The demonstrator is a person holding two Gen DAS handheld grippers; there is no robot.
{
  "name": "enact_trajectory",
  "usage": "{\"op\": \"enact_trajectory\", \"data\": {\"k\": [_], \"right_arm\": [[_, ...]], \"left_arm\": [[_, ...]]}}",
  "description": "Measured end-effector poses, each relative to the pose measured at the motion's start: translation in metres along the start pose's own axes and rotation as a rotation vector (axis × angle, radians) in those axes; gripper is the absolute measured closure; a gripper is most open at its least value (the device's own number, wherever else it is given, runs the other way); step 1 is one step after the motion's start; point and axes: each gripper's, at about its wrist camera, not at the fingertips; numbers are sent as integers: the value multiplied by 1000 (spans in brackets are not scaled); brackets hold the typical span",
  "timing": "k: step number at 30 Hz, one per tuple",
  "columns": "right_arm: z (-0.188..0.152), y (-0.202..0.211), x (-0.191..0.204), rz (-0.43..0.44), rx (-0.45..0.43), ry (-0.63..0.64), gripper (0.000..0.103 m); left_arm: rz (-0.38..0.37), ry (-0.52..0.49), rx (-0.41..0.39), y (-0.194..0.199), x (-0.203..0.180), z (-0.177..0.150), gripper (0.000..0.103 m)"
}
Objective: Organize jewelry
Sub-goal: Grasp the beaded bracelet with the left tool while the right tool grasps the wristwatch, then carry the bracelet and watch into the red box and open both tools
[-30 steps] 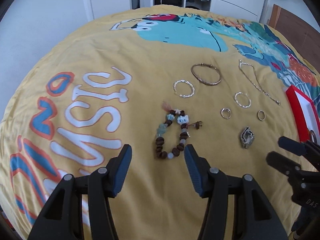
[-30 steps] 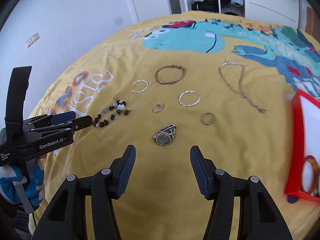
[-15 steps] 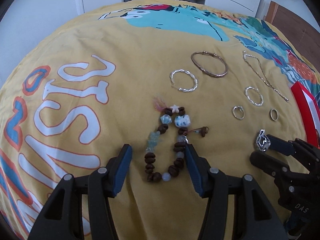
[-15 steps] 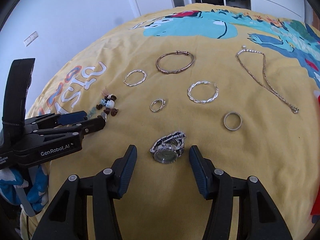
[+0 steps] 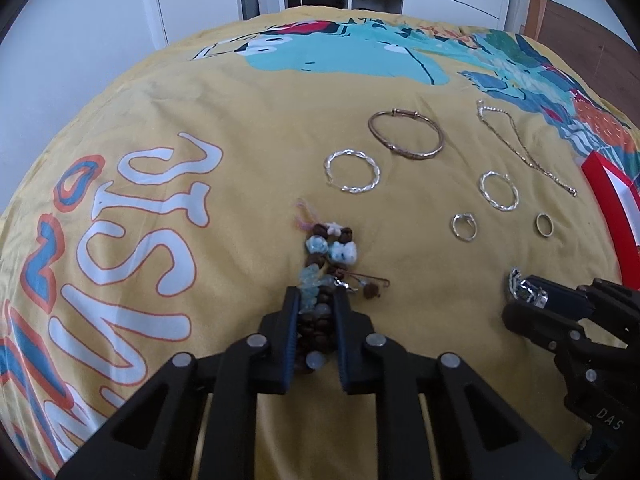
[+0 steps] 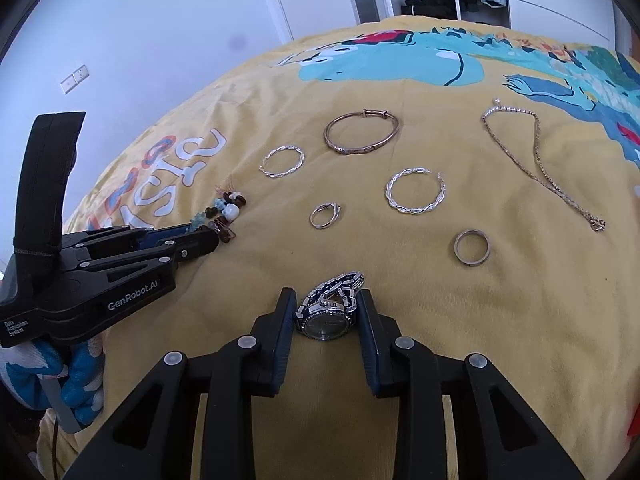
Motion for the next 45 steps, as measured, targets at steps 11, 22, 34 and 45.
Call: {"op": "enact_trajectory", "data": {"k": [11,22,34,45], "right_arm": [[1,45,8,6,-41,15,74],[-6,109,28,-16,-74,43,74],[-27,174,21,-55,-110,11,74],[-42,235,-64,-174,-156,-58,74]], "left_arm": [[-11,19,-24,39,-4,-1,88],[-27,11,-82,102,-12,-7,89],[-63,-24,-104,157,-47,-22,89],[-162,-125,-89,168,-142,-6,89]]}}
Point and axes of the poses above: each gripper's, at about its wrist camera, not at the fingertips, and y roughly against the way its jaws point, x to its left, z to its top, and after that the axes turned 4 degrees about y, right-handed
